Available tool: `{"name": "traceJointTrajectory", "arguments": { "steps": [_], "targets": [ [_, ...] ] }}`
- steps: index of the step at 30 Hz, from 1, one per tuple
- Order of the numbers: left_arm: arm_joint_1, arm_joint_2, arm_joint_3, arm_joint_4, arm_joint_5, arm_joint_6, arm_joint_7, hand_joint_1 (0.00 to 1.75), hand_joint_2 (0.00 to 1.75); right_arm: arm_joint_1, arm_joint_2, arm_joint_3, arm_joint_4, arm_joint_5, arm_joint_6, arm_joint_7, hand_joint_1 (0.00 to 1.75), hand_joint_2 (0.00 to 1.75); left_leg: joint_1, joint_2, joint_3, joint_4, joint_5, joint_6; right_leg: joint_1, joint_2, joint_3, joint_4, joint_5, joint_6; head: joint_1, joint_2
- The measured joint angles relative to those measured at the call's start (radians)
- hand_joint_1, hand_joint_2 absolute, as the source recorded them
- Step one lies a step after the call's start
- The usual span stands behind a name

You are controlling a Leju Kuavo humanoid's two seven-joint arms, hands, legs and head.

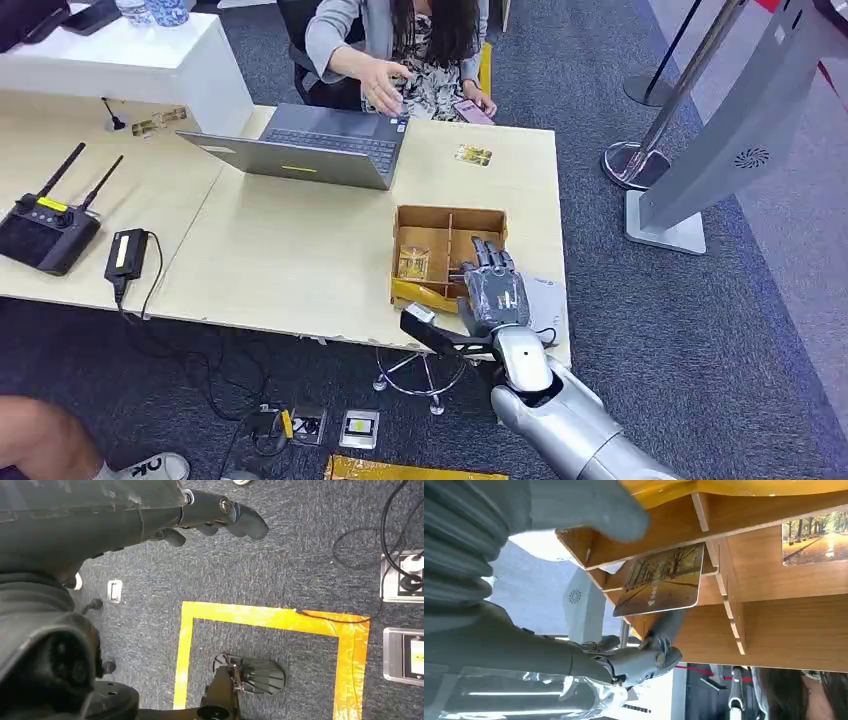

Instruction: Pass the card to the sensor for recognition and then transmit it.

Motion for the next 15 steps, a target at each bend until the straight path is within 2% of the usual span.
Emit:
{"name": "traceJointTrajectory", "arguments": {
  "steps": [15],
  "targets": [
    [0.0, 0.0, 0.0, 0.0, 0.0, -0.003, 0.0, 0.0, 0.0, -0.002, 0.0, 0.0, 0.003, 0.0, -0.003, -0.006, 1.75, 1.75, 0.0, 0.0, 0.0, 0.0, 0.0, 0.0, 0.0, 0.0, 0.0, 0.0, 0.0, 0.0, 0.0, 0.0]
  ]
}}
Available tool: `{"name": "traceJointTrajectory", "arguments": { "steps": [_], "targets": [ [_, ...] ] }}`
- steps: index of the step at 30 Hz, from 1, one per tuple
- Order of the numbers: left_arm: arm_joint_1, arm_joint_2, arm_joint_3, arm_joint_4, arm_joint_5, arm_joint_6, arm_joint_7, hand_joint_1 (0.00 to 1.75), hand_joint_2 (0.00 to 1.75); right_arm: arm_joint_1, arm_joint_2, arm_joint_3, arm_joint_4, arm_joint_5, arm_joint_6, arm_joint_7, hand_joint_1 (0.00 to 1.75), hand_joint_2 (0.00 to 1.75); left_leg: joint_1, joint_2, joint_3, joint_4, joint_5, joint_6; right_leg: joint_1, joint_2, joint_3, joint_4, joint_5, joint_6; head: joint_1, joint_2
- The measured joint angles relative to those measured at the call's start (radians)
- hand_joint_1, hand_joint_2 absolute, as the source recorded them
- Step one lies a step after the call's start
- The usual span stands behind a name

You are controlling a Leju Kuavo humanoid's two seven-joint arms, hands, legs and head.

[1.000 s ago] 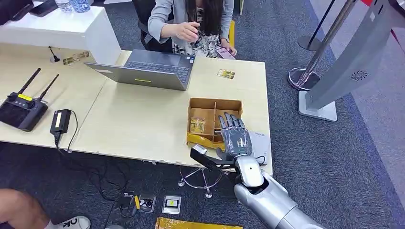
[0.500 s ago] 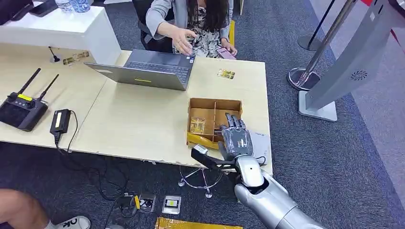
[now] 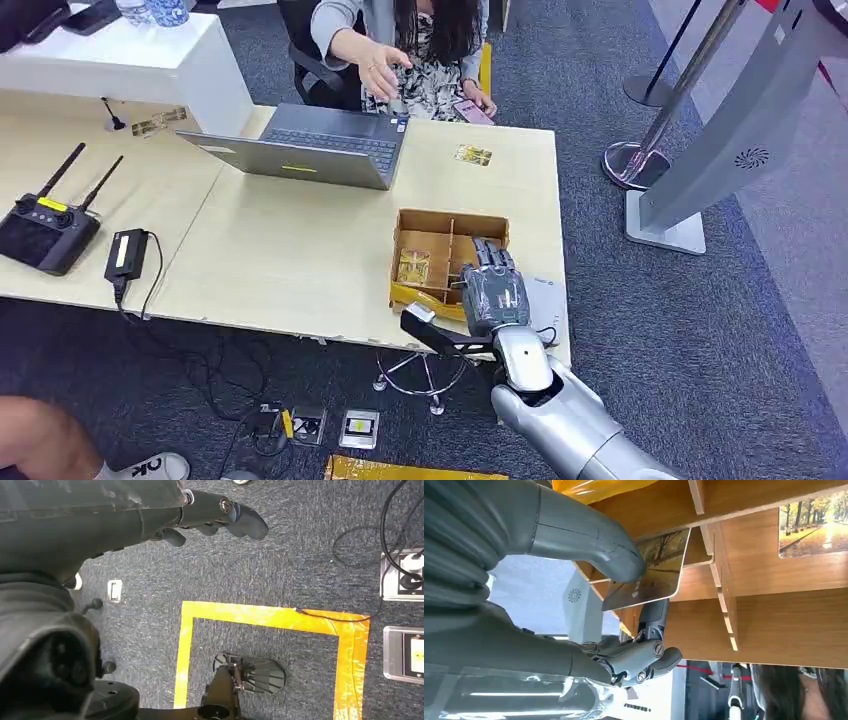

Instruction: Pass the card to the sensor for recognition and then transmit it.

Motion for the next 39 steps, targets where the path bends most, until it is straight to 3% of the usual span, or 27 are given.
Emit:
{"name": "traceJointTrajectory", "arguments": {
  "steps": [8, 14, 31, 39],
  "targets": [
    [0.0, 0.0, 0.0, 0.0, 0.001, 0.001, 0.0, 0.0, 0.0, 0.0, 0.0, 0.0, 0.002, -0.001, -0.005, -0.02, 1.75, 1.75, 0.0, 0.0, 0.0, 0.0, 0.0, 0.0, 0.0, 0.0, 0.0, 0.0, 0.0, 0.0, 0.0, 0.0],
    [0.0, 0.0, 0.0, 0.0, 0.001, 0.001, 0.0, 0.0, 0.0, -0.001, 0.006, -0.002, -0.001, 0.027, -0.058, -0.034, 1.75, 1.75, 0.0, 0.0, 0.0, 0.0, 0.0, 0.0, 0.0, 0.0, 0.0, 0.0, 0.0, 0.0, 0.0, 0.0],
    [0.0, -0.007, 0.0, 0.0, -0.013, -0.003, -0.001, 0.0, 0.0, -0.092, -0.003, -0.046, -0.197, 0.105, -0.058, -0.005, 1.75, 1.75, 0.0, 0.0, 0.0, 0.0, 0.0, 0.0, 0.0, 0.001, 0.0, 0.0, 0.0, 0.0, 0.0, 0.0],
    [-0.002, -0.012, -0.006, 0.0, -0.016, -0.003, 0.0, 0.0, 0.0, -0.106, 0.014, -0.053, -0.203, 0.067, -0.106, -0.045, 1.75, 1.75, 0.0, 0.0, 0.0, 0.0, 0.0, 0.0, 0.0, 0.001, 0.0, 0.0, 0.0, 0.0, 0.0, 0.0]
  ]
}}
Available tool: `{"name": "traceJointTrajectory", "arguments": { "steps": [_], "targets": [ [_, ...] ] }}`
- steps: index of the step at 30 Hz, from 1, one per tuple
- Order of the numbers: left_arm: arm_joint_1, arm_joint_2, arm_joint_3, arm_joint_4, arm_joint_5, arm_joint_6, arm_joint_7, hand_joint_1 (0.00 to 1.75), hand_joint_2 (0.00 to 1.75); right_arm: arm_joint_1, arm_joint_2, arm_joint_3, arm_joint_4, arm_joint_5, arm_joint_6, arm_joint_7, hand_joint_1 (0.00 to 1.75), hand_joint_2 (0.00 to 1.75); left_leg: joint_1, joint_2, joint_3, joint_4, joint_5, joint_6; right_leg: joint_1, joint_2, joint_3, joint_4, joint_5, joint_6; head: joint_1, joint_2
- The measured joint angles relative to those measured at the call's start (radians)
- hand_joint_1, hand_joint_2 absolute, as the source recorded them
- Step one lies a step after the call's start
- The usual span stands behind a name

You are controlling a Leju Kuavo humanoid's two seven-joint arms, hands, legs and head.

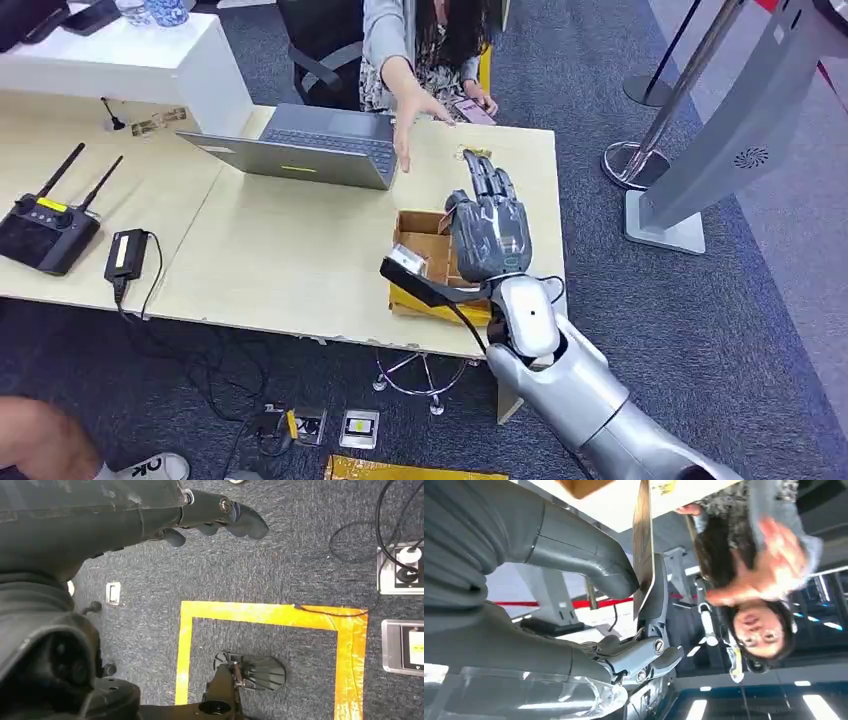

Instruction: Pass the card to the sensor for recognition and then transmit it.

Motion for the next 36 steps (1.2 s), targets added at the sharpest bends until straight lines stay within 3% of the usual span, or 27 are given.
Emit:
{"name": "traceJointTrajectory", "arguments": {
  "steps": [5, 14, 27, 28, 29, 30, 31, 32, 36],
  "targets": [
    [-0.002, -0.005, 0.0, 0.0, -0.003, 0.0, 0.005, 0.0, 0.0, -0.025, 0.031, -0.001, 0.026, -0.02, -0.035, -0.031, 1.75, 1.75, 0.0, 0.0, 0.0, 0.0, 0.0, 0.0, 0.0, 0.0, 0.0, 0.0, 0.0, 0.0, 0.0, 0.0],
    [-0.005, -0.01, -0.001, 0.0, -0.002, 0.001, 0.014, 0.0, 0.0, -0.052, 0.085, -0.001, 0.082, -0.02, -0.037, -0.042, 1.75, 1.75, 0.0, 0.0, 0.0, 0.0, 0.0, 0.0, 0.0, 0.0, 0.0, 0.0, 0.0, 0.0, 0.0, 0.0],
    [-0.005, -0.01, -0.002, 0.0, 0.003, 0.002, 0.014, 0.0, 0.0, -0.072, 0.125, -0.001, 0.17, -0.022, -0.062, -0.053, 1.75, 1.75, 0.0, 0.0, 0.0, 0.0, 0.0, 0.0, 0.0, 0.0, 0.0, 0.0, 0.0, 0.0, 0.0, 0.0],
    [-0.005, -0.01, -0.002, 0.0, 0.003, 0.002, 0.014, 0.0, 0.0, -0.074, 0.128, -0.001, 0.179, -0.022, -0.064, -0.053, 1.41, 1.75, 0.0, 0.0, 0.0, 0.0, 0.0, 0.0, 0.0, 0.0, 0.0, 0.0, 0.0, 0.0, 0.0, 0.0],
    [-0.005, -0.01, -0.002, 0.0, 0.003, 0.002, 0.014, 0.0, 0.0, -0.076, 0.129, 0.0, 0.185, -0.021, -0.066, -0.053, 0.16, 1.75, 0.0, 0.0, 0.0, 0.0, 0.0, 0.0, 0.0, 0.0, 0.0, 0.0, 0.0, 0.0, 0.0, 0.0],
    [-0.005, -0.01, -0.002, 0.0, 0.003, 0.002, 0.014, 0.0, 0.0, -0.076, 0.131, 0.0, 0.19, -0.019, -0.069, -0.053, 0.0, 1.75, 0.0, 0.0, 0.0, 0.0, 0.0, 0.0, 0.0, 0.0, 0.0, 0.0, 0.0, 0.0, 0.0, 0.0],
    [-0.005, -0.01, -0.002, 0.0, 0.003, 0.002, 0.014, 0.0, 0.0, -0.076, 0.134, 0.0, 0.195, -0.017, -0.072, -0.053, 0.0, 1.75, 0.0, 0.0, 0.0, 0.0, 0.0, 0.0, 0.0, 0.0, 0.0, 0.0, 0.0, 0.0, 0.0, 0.0],
    [-0.005, -0.01, -0.002, 0.0, 0.004, 0.002, 0.014, 0.0, 0.0, -0.076, 0.137, 0.0, 0.203, -0.014, -0.078, -0.053, 0.0, 0.0, 0.0, 0.0, 0.0, 0.0, 0.0, 0.0, 0.0, 0.0, 0.0, 0.0, 0.0, 0.0, 0.0, 0.0],
    [-0.005, -0.01, -0.002, 0.0, 0.005, 0.005, 0.014, 0.0, 0.0, -0.08, 0.147, 0.001, 0.223, 0.007, -0.105, -0.053, 0.0, 0.0, 0.0, 0.0, 0.0, 0.0, 0.0, 0.0, 0.0, 0.0, 0.0, 0.0, 0.0, 0.0, 0.0, 0.0]
  ]
}}
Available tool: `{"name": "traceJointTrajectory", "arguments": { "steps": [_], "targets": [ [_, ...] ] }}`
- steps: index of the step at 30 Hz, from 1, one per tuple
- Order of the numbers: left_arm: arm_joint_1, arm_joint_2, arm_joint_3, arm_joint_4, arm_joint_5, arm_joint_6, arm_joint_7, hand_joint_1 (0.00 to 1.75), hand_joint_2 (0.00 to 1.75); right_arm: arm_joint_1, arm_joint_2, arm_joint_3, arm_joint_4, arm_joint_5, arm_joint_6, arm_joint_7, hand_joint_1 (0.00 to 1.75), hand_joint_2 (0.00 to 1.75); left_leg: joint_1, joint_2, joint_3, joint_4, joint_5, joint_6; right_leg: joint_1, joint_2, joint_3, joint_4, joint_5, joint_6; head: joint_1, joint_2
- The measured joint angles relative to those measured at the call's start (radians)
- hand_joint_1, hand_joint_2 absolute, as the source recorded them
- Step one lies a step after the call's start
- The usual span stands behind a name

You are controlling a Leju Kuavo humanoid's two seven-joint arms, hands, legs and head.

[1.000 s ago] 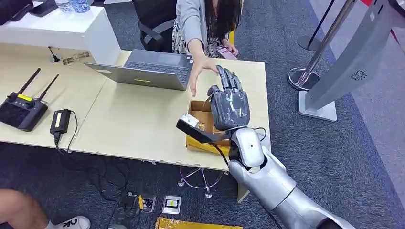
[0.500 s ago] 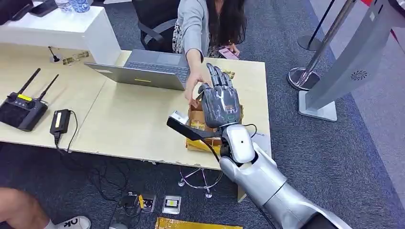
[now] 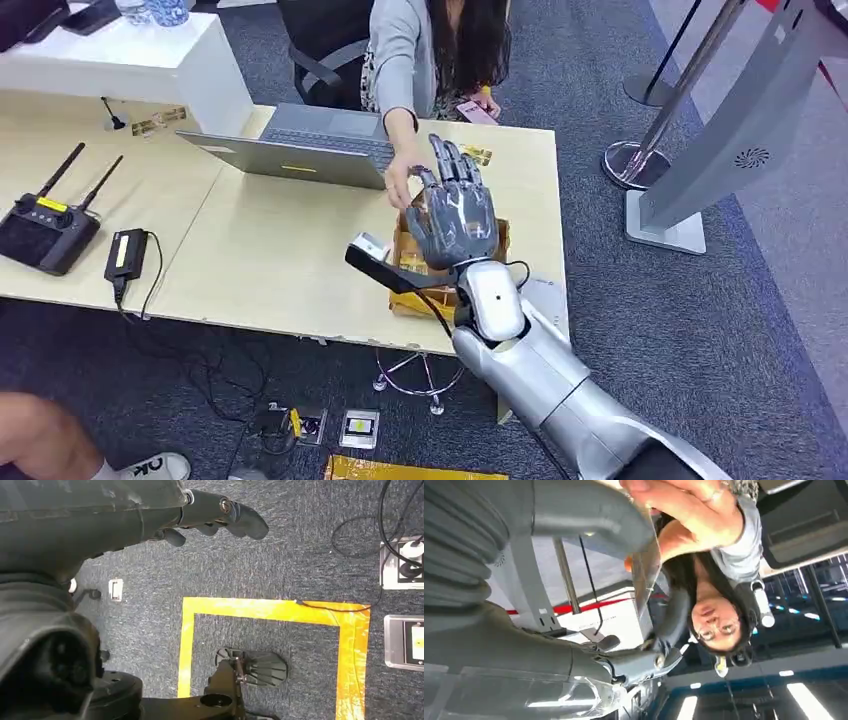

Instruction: Pass the card to the sensor for recognition and then transmit it.

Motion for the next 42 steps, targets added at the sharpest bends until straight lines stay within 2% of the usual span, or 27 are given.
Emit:
{"name": "traceJointTrajectory", "arguments": {
  "steps": [6, 13, 21, 26, 34, 42],
  "targets": [
    [0.0, 0.0, 0.0, 0.0, 0.0, 0.001, 0.0, 0.0, 0.0, -0.014, 0.016, 0.004, 0.035, 0.023, 0.005, -0.014, 0.0, 0.0, 0.0, 0.0, 0.0, 0.0, 0.0, 0.0, 0.0, 0.0, 0.0, 0.0, 0.0, 0.0, 0.0, 0.0],
    [0.001, 0.0, 0.0, 0.0, 0.004, 0.004, -0.001, 0.0, 0.0, -0.028, 0.021, 0.01, 0.062, 0.051, 0.016, 0.011, 0.0, 0.0, 0.0, 0.0, 0.0, 0.0, 0.0, 0.0, 0.0, 0.0, 0.0, 0.0, 0.0, 0.0, 0.0, 0.0],
    [0.001, 0.0, -0.001, 0.0, 0.01, 0.005, -0.006, 0.0, 0.0, -0.033, -0.005, -0.007, 0.084, 0.035, -0.005, 0.035, 0.0, 0.0, 0.0, 0.0, 0.0, 0.0, 0.0, 0.0, 0.0, 0.0, -0.001, 0.0, 0.0, 0.0, 0.0, 0.0],
    [0.004, 0.002, -0.005, 0.001, 0.01, 0.007, -0.011, 0.0, 0.0, -0.038, -0.086, -0.072, 0.101, -0.062, -0.036, 0.047, 0.0, 0.0, -0.001, 0.0, 0.0, 0.001, 0.0, 0.0, -0.001, 0.0, -0.001, -0.001, 0.0, 0.0, 0.0, 0.0],
    [0.013, 0.01, -0.01, 0.001, 0.01, 0.009, -0.022, 0.0, 0.0, -0.042, -0.319, -0.222, 0.18, -0.257, -0.036, 0.066, 0.0, 0.0, -0.001, -0.002, -0.001, 0.002, 0.0, 0.001, -0.001, -0.002, 0.0, -0.001, 0.0, 0.001, 0.0, 0.0],
    [0.018, 0.017, -0.011, 0.001, 0.012, 0.011, -0.033, 0.0, 0.0, 0.018, -0.483, -0.319, 0.254, -0.395, -0.03, 0.084, 0.0, 0.0, -0.001, -0.001, -0.001, 0.002, -0.001, 0.001, -0.001, -0.002, -0.001, -0.002, 0.0, 0.001, -0.001, 0.0]
  ]
}}
